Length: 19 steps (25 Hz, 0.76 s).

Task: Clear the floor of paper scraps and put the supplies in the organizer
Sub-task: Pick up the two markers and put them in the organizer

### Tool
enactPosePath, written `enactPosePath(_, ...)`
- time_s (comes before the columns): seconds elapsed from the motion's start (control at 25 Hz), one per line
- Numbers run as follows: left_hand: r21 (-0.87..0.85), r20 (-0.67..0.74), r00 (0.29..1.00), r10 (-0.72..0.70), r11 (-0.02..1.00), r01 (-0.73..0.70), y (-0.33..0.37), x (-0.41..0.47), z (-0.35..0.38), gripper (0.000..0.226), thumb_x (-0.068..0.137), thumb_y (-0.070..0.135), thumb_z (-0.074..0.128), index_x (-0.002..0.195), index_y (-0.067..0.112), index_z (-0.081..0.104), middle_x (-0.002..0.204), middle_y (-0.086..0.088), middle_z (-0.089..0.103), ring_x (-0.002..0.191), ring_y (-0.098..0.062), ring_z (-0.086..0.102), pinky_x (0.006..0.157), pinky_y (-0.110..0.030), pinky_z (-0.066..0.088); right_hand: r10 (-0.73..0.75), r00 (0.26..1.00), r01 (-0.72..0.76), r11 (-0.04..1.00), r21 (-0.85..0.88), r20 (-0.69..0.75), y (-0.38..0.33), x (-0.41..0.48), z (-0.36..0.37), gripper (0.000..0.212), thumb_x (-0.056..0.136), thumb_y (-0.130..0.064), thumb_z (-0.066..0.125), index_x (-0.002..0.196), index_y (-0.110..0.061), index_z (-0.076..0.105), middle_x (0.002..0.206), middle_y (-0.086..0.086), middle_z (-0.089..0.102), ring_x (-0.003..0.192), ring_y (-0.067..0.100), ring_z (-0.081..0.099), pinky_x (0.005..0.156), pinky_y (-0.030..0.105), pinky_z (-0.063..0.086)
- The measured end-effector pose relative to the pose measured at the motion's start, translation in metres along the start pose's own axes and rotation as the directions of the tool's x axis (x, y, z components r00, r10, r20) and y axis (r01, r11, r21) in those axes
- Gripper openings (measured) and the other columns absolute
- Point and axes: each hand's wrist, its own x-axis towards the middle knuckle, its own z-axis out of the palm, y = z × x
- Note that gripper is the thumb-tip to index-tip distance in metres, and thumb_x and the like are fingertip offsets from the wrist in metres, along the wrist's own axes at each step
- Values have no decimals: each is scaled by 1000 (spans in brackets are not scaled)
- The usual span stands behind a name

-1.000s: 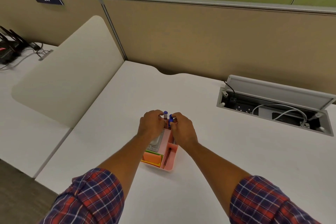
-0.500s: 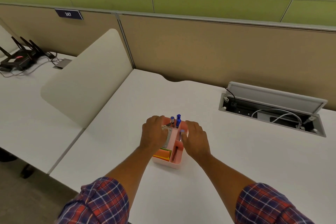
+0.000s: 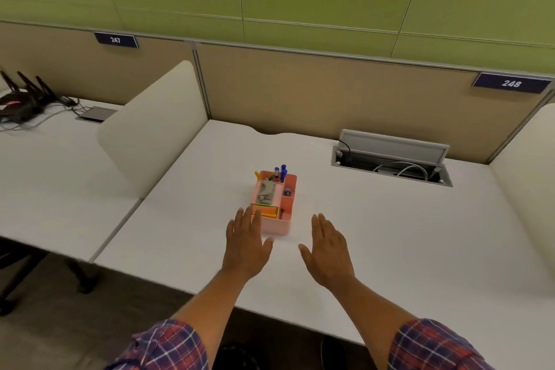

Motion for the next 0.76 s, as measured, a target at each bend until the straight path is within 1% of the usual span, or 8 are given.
enactPosePath(0.16, 33, 33, 999, 23, 999, -24, -1, -50, 25, 85, 99, 69, 33, 166, 23, 11, 177, -6, 6, 164, -31, 2, 129, -49, 1, -8, 999, 10, 998, -59, 35, 9, -61, 14, 79, 101, -64, 19, 162, -22, -9, 173, 2, -11, 160, 26, -1, 128, 45, 3)
enactPosePath(0.24, 69, 71, 997, 34, 997, -39, 2, -75, 38, 86, 98, 71, 31, 166, 24, 8, 177, -6, 1, 164, -30, -1, 127, -48, -2, 4, 998, 1, 998, -63, 69, 18, -90, 22, 79, 101, -65, 17, 162, -24, -11, 173, 2, -13, 160, 25, -2, 125, 43, -2)
enactPosePath(0.32, 83, 77, 996, 55, 995, -61, 9, -101, 50, 86, 99, 69, 32, 167, 22, 5, 177, -7, -3, 163, -30, -4, 127, -48, -3, 10, 997, -5, 998, -67, 76, 29, -117, 31, 79, 101, -65, 17, 162, -24, -10, 173, 2, -11, 160, 25, -2, 124, 42, -4)
enactPosePath(0.4, 53, 80, 994, 78, 995, -83, 20, -126, 59, 85, 101, 65, 35, 167, 19, 6, 176, -10, -3, 163, -31, -5, 129, -49, -1, 10, 997, -5, 999, -50, 83, 40, -142, 38, 79, 100, -65, 18, 162, -23, -7, 173, 3, -6, 160, 26, 2, 124, 42, -1)
enactPosePath(0.44, 40, 77, 992, 97, 994, -100, 25, -140, 63, 84, 102, 62, 38, 167, 17, 9, 176, -11, 0, 163, -31, -3, 131, -51, 2, 6, 996, -3, 999, -40, 88, 45, -155, 41, 79, 100, -65, 18, 162, -23, -4, 174, 4, -3, 160, 26, 5, 124, 43, 1)
enactPosePath(0.56, 81, 58, 984, 168, 982, -172, 35, -182, 84, 81, 101, 56, 43, 165, 13, 18, 175, -15, 11, 163, -34, 7, 130, -56, 20, -12, 995, 14, 1000, -20, 98, 64, -192, 61, 78, 99, -65, 20, 162, -22, 2, 173, 5, 7, 160, 27, 12, 125, 45, 11)
enactPosePath(0.64, 111, 96, 980, 176, 976, -186, 42, -215, 106, 80, 100, 55, 43, 164, 12, 19, 174, -15, 13, 163, -34, 9, 130, -55, 22, -17, 992, 19, 1000, -16, 126, 81, -223, 80, 78, 100, -65, 24, 162, -21, 5, 173, 5, 10, 159, 26, 13, 126, 45, 15)
enactPosePath(0.76, 136, 173, 974, 144, 976, -168, 50, -267, 145, 79, 101, 55, 41, 164, 13, 20, 174, -14, 14, 163, -33, 9, 130, -54, 23, -19, 984, 19, 1000, -3, 175, 110, -272, 111, 78, 100, -64, 26, 162, -20, 8, 172, 6, 13, 159, 27, 15, 125, 46, 21)
